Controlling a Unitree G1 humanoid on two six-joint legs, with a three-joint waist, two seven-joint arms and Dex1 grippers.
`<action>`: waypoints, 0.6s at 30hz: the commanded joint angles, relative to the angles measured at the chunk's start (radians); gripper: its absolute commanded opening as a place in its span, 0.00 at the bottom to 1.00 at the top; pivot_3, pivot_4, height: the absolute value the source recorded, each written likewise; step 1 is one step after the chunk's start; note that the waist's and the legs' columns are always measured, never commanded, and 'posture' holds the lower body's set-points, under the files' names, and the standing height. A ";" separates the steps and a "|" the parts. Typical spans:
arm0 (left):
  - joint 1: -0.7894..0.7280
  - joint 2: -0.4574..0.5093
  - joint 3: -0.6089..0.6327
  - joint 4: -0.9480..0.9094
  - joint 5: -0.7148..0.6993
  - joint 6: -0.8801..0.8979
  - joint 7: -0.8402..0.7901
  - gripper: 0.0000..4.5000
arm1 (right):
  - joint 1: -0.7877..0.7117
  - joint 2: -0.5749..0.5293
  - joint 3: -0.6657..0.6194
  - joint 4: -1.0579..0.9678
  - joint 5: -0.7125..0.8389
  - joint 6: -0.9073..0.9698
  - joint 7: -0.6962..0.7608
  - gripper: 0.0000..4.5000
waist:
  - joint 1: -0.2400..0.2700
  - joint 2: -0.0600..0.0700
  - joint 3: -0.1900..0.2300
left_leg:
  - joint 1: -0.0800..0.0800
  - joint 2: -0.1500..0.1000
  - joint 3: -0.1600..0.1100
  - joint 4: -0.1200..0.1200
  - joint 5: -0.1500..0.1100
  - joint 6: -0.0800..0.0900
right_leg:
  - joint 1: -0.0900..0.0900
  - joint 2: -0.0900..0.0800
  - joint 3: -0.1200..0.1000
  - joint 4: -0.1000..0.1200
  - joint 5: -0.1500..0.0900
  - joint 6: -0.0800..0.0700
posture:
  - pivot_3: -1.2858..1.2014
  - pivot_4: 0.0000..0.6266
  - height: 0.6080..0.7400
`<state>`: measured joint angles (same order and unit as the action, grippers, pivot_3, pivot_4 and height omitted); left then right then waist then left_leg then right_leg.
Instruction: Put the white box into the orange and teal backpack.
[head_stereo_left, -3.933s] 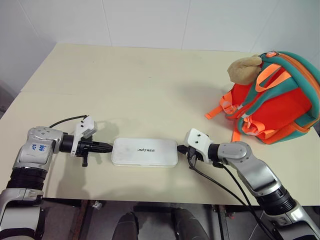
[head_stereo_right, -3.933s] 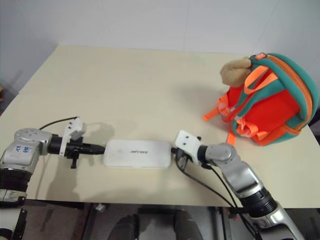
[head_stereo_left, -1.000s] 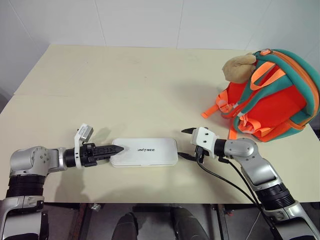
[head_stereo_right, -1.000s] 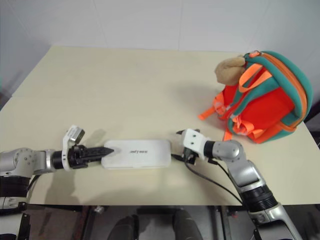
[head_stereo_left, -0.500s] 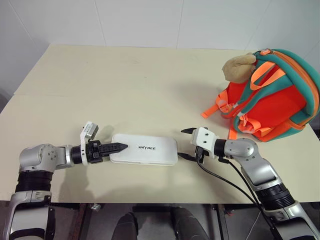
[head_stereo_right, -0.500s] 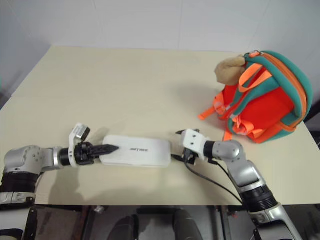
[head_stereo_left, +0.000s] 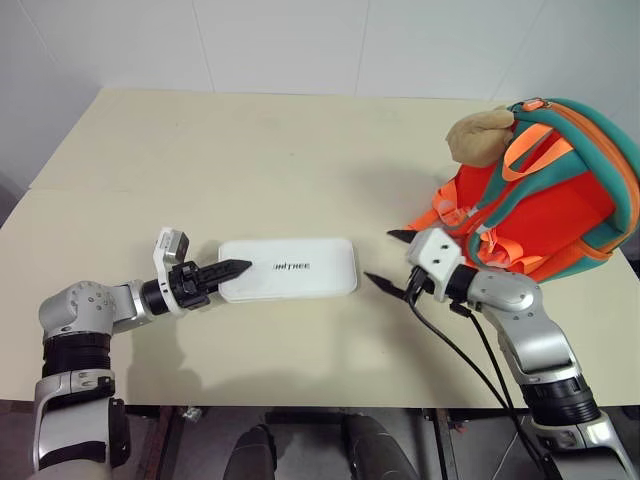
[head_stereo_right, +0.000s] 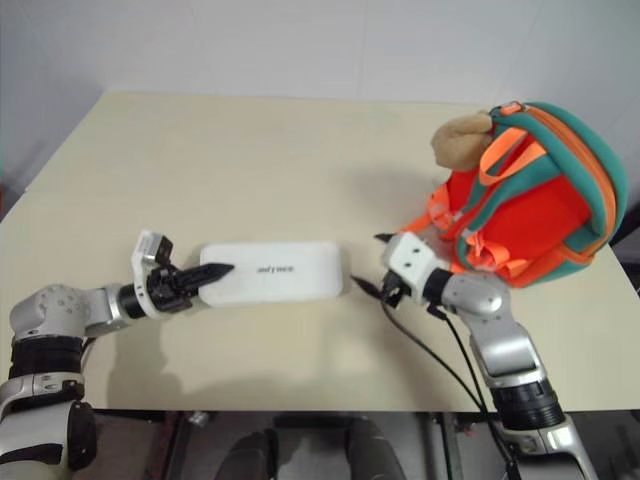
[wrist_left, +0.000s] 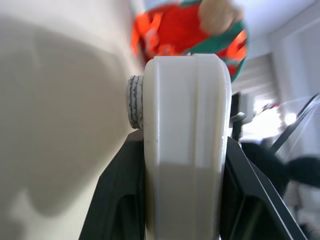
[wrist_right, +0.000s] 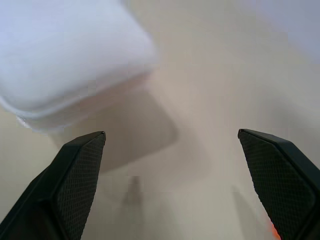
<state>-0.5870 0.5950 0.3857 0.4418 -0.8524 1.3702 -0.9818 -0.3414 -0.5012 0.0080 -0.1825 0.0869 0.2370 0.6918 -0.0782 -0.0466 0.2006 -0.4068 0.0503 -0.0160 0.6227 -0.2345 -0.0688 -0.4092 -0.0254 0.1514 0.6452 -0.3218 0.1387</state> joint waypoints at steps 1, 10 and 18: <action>-0.015 -0.046 0.137 -0.067 -0.102 0.056 0.097 0.29 | 0.069 0.035 -0.147 -0.128 0.084 0.024 -0.101 1.00 | 0.002 0.000 0.000 | 0.000 0.000 0.000 0.000 0.000 0.000 | 0.000 0.000 0.000 0.000 0.000 0.000 | 0.52 0.24 1.00; -0.004 -0.166 0.320 -0.119 -0.192 0.111 0.341 0.29 | 0.272 0.089 -0.484 -0.270 0.309 0.080 -0.227 1.00 | 0.014 0.000 0.000 | 0.001 -0.001 0.000 0.000 0.000 0.000 | 0.002 -0.001 0.001 0.000 0.000 0.002 | 0.52 0.24 1.00; -0.017 -0.197 0.317 -0.127 -0.217 0.109 0.419 0.29 | 0.132 0.070 -0.457 -0.024 0.292 0.006 -0.230 1.00 | -0.006 0.000 0.000 | 0.002 -0.001 0.001 0.001 0.001 -0.001 | 0.002 0.000 0.002 -0.001 0.002 0.003 | 0.52 0.24 1.00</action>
<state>-0.5853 0.4017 0.6915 0.3549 -1.0249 1.4802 -0.5642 -0.1819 -0.4184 -0.4578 -0.2353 0.3780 0.2839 0.4568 -0.0842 -0.0467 0.2006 -0.4047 0.0488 -0.0147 0.6235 -0.2335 -0.0694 -0.4071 -0.0259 0.1536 0.6442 -0.3199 0.1418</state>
